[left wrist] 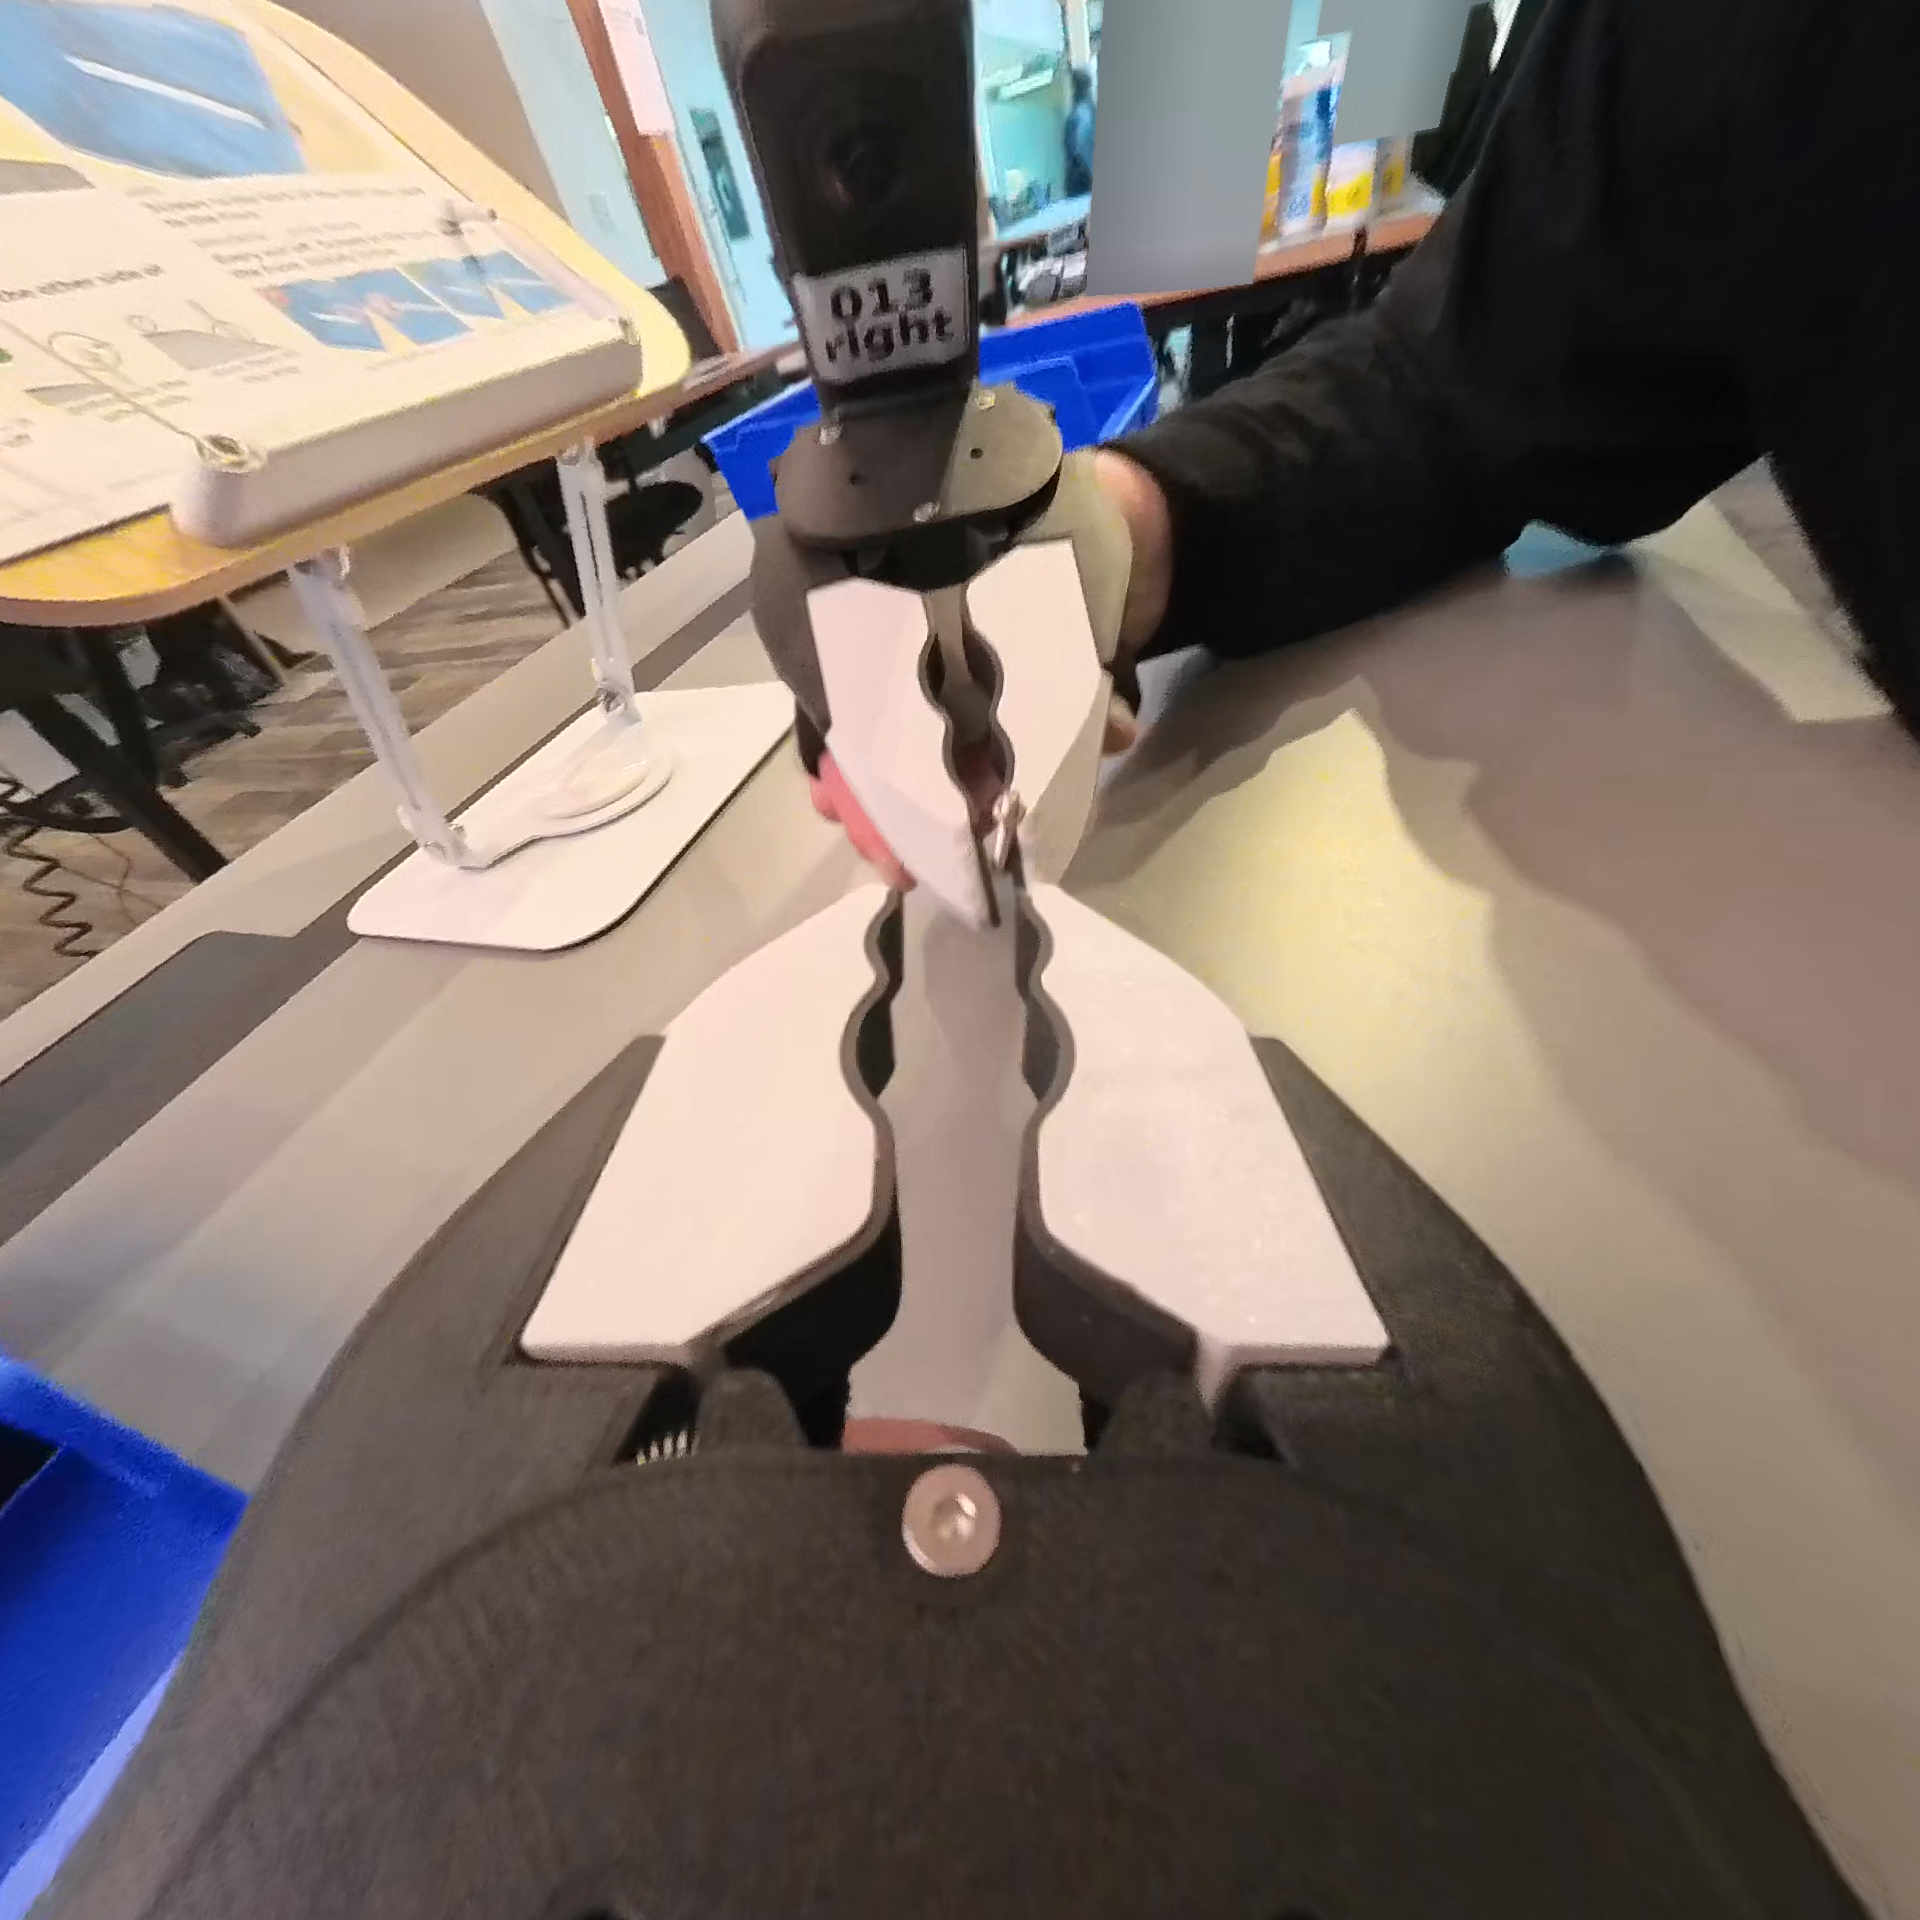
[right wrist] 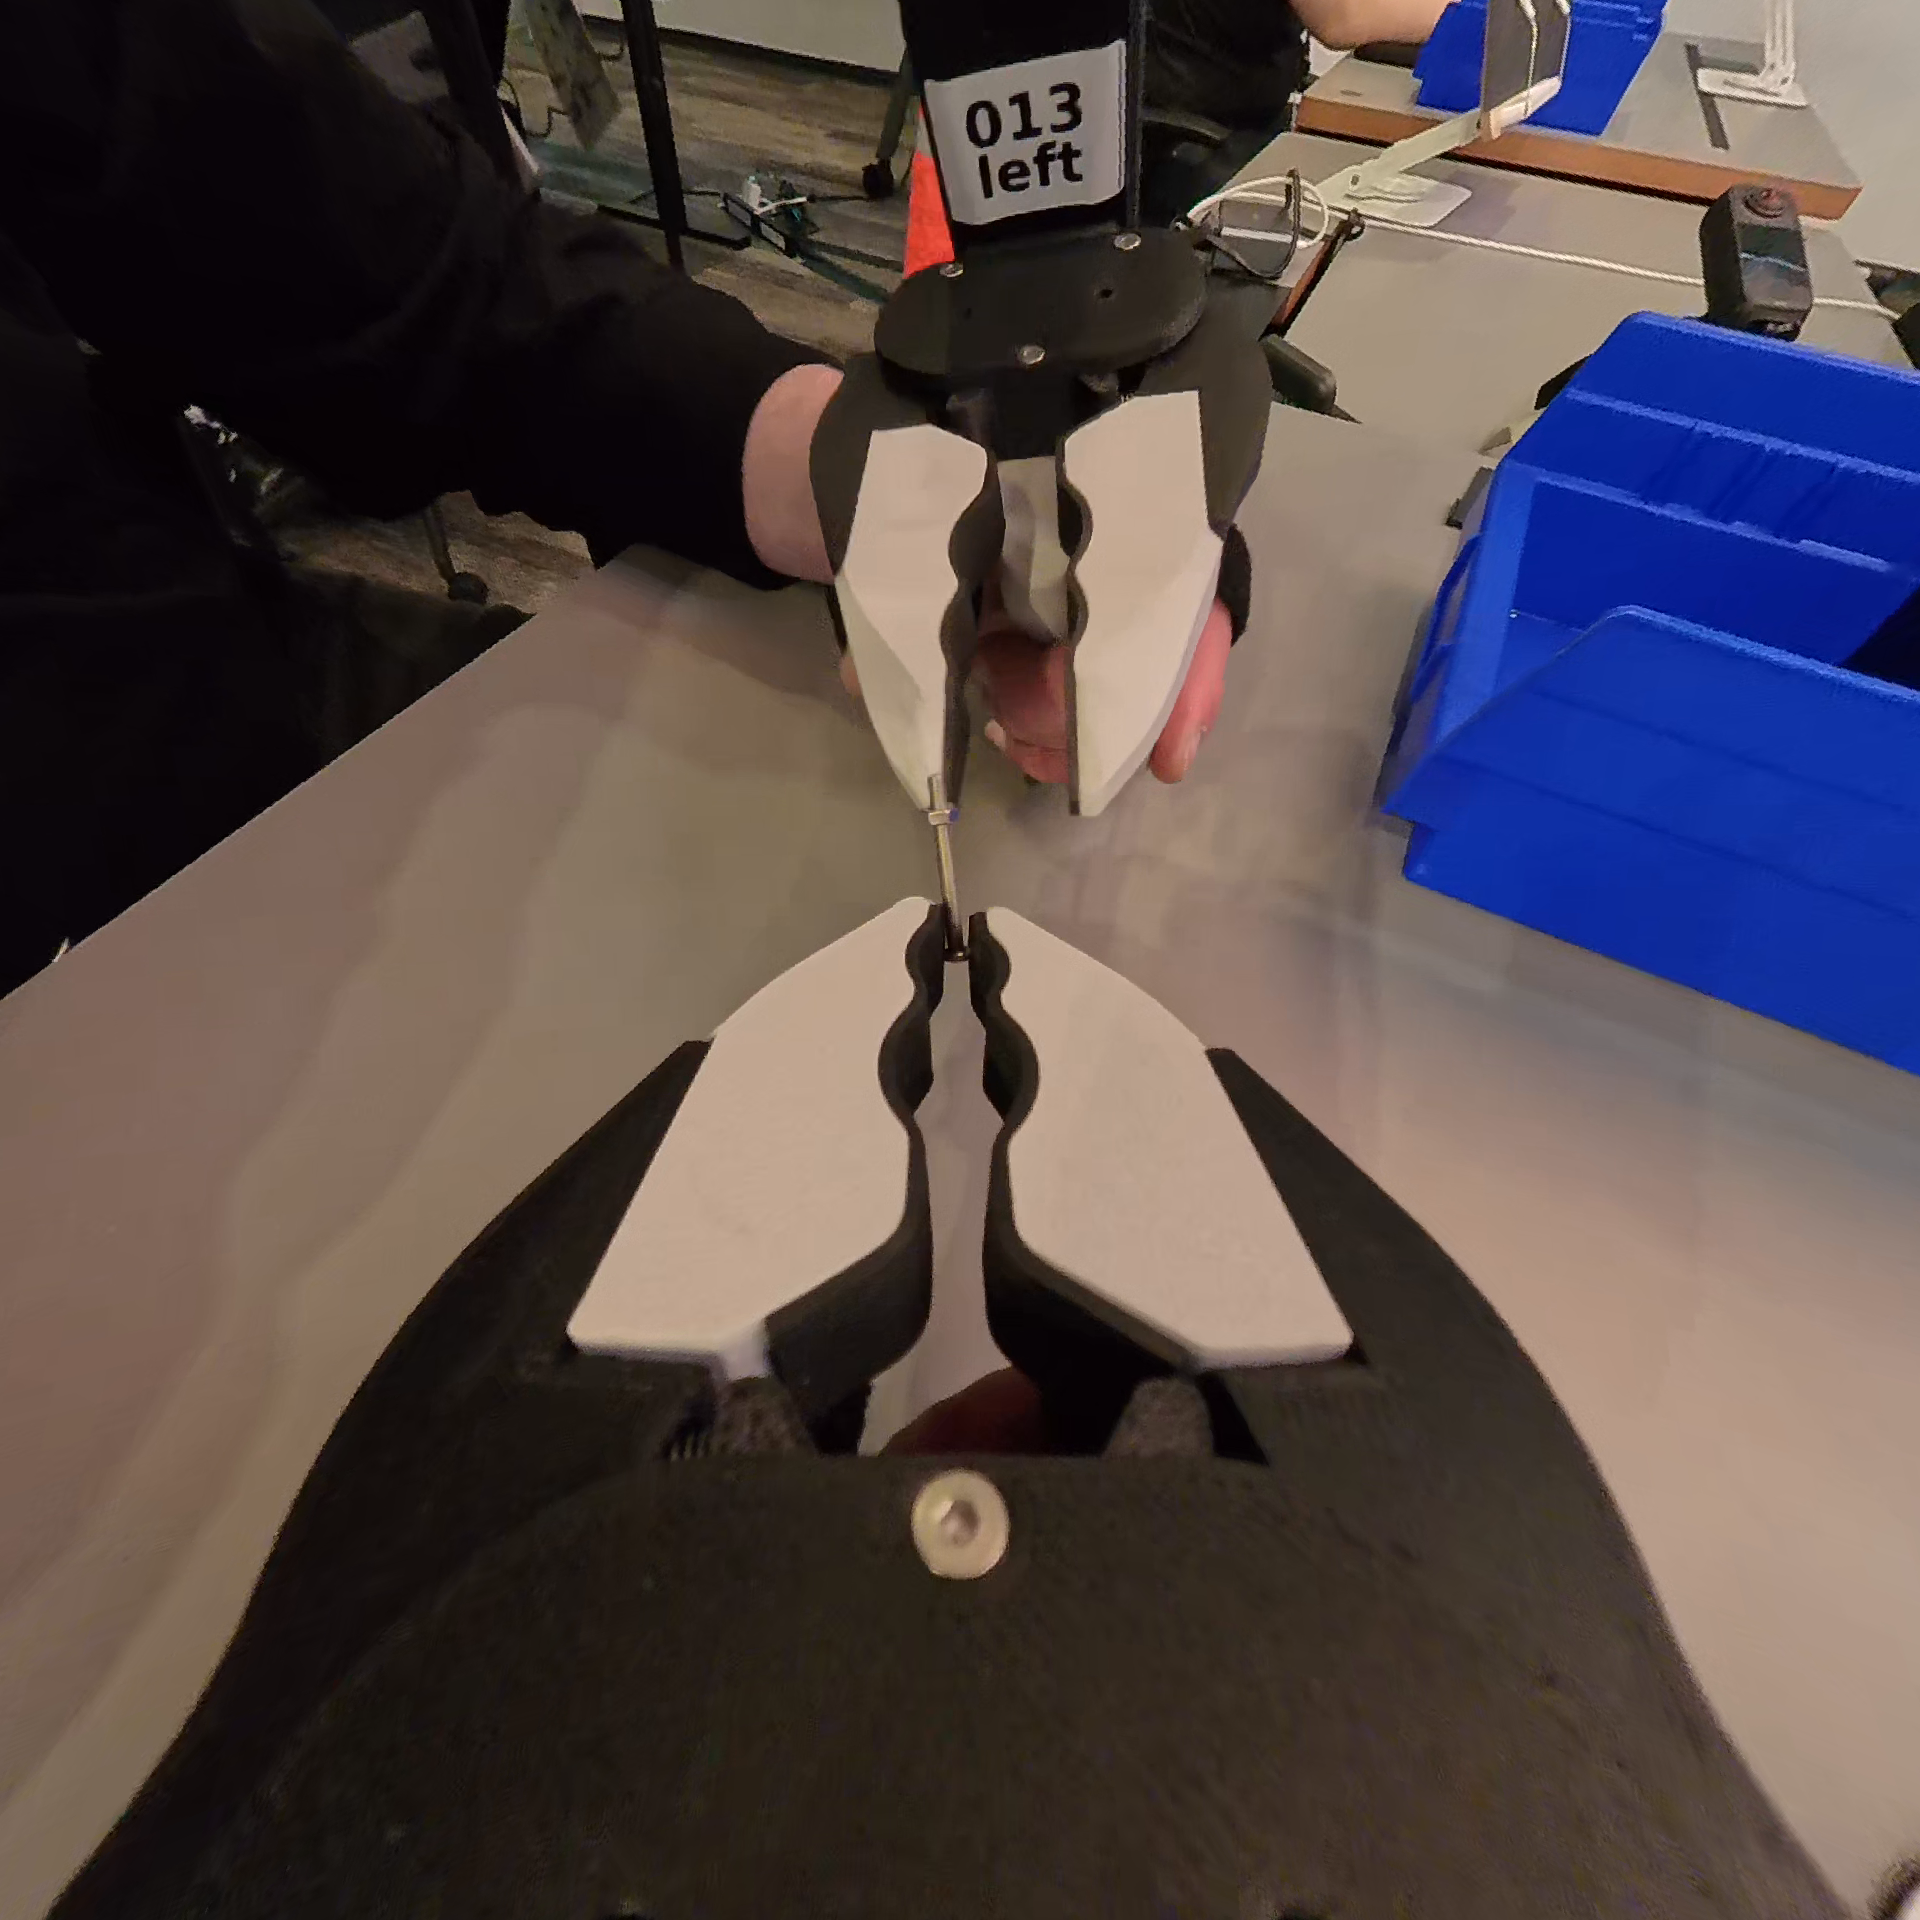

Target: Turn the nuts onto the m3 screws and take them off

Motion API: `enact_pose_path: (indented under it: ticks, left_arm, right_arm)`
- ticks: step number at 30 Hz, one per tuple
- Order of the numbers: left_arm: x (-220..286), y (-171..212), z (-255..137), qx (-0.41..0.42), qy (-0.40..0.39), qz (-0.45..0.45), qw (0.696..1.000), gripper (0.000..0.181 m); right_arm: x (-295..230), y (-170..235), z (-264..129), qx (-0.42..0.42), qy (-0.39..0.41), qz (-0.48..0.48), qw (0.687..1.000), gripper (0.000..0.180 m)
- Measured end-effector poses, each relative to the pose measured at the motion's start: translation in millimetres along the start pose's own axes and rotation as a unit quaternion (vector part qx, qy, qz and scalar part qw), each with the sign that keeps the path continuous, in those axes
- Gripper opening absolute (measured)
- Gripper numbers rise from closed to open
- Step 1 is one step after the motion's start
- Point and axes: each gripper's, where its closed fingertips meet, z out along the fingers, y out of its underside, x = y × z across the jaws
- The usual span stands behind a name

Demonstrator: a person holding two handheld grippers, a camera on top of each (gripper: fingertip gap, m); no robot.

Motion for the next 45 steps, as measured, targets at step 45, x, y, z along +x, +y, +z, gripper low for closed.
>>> enact_pose_path:
  ticks: [45]
  left_arm:
    - [-24.4,25.4,-5.6,-0.075,-0.081,0.053,0.992,0.004]
  right_arm:
    - [-23.0,245.2,-511.0,-0.283,0.593,0.387,0.646,0.004]
